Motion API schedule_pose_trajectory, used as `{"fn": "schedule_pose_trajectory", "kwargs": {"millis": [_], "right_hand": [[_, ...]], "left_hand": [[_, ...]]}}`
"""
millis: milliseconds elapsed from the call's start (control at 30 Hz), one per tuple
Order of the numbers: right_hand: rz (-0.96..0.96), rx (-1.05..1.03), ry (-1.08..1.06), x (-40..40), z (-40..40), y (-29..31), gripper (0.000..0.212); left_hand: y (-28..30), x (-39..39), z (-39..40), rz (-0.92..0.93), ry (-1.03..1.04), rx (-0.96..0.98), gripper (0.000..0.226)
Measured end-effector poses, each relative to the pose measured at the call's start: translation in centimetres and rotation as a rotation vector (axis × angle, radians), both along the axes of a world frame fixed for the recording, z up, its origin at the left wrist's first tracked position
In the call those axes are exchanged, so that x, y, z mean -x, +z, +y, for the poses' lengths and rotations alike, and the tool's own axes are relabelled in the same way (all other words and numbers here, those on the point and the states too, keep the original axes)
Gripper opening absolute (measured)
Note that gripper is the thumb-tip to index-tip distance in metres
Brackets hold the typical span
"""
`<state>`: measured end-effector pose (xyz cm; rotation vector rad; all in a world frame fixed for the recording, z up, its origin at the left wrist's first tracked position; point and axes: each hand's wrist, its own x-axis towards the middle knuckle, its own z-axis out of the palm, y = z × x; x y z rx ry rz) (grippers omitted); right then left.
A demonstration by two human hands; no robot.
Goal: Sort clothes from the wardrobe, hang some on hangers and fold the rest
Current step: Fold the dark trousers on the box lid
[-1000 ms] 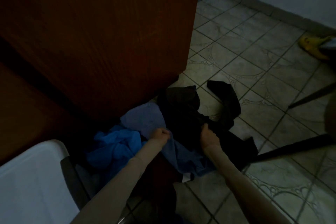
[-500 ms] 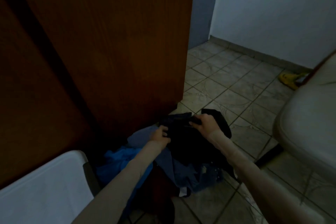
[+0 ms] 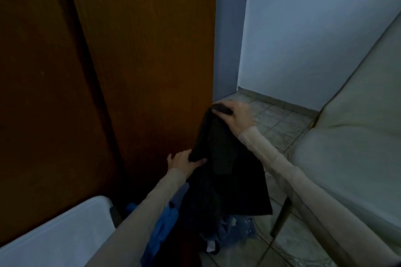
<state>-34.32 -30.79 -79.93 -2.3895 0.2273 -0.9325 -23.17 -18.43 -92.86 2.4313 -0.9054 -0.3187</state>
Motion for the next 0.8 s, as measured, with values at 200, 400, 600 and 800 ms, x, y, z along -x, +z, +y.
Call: {"fn": "schedule_pose_trajectory", "kwargs": {"millis": [200, 400, 600, 800], "right_hand": [[-0.222, -0.078, -0.186, -0.1, 0.9, 3.6, 0.023], [-0.171, -0.083, -0.396, -1.0, 1.6, 3.7, 0.029], [-0.047, -0.102, -0.415, -2.6, 3.0, 1.4, 0.024], [0.089, -0.116, -0.240, -5.1, 6.4, -0.7, 0.010]], "left_hand": [[0.2, -1.3, 5.9, 0.147, 0.142, 0.052, 0.032], [3.5, -3.1, 11.2, 0.227, 0.405, 0.467, 0.031], [10.1, -5.4, 18.7, -0.007, 0.580, 0.499, 0.018], [18.4, -5.5, 28.1, -0.203, 0.510, 0.388, 0.016]]}}
